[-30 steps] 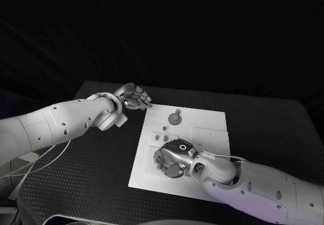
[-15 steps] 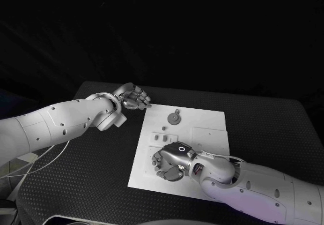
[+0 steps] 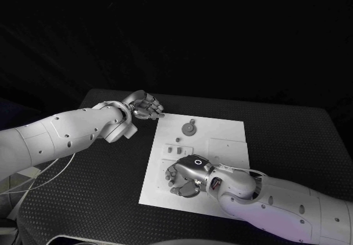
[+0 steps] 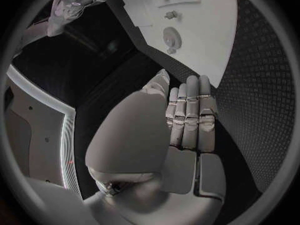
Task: Assemble the parts on the task board
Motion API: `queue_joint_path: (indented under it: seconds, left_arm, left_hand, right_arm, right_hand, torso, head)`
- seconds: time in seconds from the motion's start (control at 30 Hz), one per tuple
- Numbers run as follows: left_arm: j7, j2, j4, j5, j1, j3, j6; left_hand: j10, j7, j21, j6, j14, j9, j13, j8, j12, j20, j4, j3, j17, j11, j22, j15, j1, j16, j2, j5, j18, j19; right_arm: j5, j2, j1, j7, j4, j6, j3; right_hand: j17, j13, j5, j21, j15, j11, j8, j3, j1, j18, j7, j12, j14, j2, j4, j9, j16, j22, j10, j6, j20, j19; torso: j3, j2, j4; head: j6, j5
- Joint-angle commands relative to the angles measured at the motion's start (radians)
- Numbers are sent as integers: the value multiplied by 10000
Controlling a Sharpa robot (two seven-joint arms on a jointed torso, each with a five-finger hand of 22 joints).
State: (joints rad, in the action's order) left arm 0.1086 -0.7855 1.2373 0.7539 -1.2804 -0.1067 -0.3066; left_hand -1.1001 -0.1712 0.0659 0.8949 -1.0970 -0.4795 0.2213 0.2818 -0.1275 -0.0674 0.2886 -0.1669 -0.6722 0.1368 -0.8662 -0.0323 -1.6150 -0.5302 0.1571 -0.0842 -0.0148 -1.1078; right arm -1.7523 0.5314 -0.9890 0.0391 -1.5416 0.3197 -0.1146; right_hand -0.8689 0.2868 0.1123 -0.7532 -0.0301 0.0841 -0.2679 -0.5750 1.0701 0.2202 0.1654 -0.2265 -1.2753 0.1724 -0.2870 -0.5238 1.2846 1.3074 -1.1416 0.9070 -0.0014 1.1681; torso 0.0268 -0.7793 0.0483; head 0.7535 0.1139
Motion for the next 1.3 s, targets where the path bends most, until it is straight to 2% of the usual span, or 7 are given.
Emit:
queue_joint_path:
  seconds: [0.03,0.27,0.57,0.83,1.3]
  left_arm:
    - [83,7,21,9,-8,5,49]
    - [80,3,19,9,-7,5,50]
    - [72,-1,17,9,-7,5,74]
    - [66,1,10,9,-7,5,79]
    - [59,-9,9,9,-7,4,80]
  left_hand:
    - [53,-4,49,-74,-43,-14,-13,-55,-58,12,-4,-64,-14,-17,14,-2,2,55,-93,-36,-115,-54]
    - [53,-4,49,-74,-45,-15,-14,-56,-60,12,-6,-67,-21,-18,15,-2,-3,62,-93,-36,-115,-54]
    - [52,-3,50,-72,-48,-15,-16,-55,-63,12,-5,-68,-33,-18,17,-1,-6,71,-94,-36,-115,-54]
    - [52,-3,50,-73,-52,-16,-19,-56,-66,12,-5,-69,-44,-19,19,-1,-7,81,-93,-35,-114,-54]
    - [52,-2,50,-70,-56,-17,-23,-55,-69,11,-7,-71,-61,-19,22,0,-16,97,-93,-35,-115,-55]
  right_arm:
    - [21,28,41,-20,-35,88,-33]
    - [17,93,54,8,-84,484,-32]
    - [-53,128,69,319,-112,1238,-31]
    - [-54,141,77,384,-121,1410,-30]
    - [40,210,78,352,-107,1259,-30]
  right_hand:
    - [-10,-11,-1,-3,62,37,54,63,42,416,8,69,26,-36,3,15,22,203,33,-56,-9,-87]
    - [-13,-21,2,-7,62,36,50,73,79,416,6,73,24,-57,7,19,31,203,22,-51,-9,-82]
    - [-18,-37,7,-22,58,32,41,78,137,416,4,73,0,-95,31,26,52,202,-6,-38,-15,-50]
    - [-18,-46,4,-33,53,27,31,103,110,416,0,67,-17,-91,74,31,64,202,-34,-19,-12,-28]
    - [-15,-60,9,-31,48,21,25,110,98,416,-7,70,-16,-77,100,39,63,198,-48,-8,-13,-25]
  torso:
    - [6,0,5]
    - [10,0,10]
    - [10,-2,5]
    - [7,-1,6]
    - [7,0,0]
  head:
    - [-10,-17]
    - [-16,-21]
    - [-20,-22]
    - [-24,-29]
    - [-14,-44]
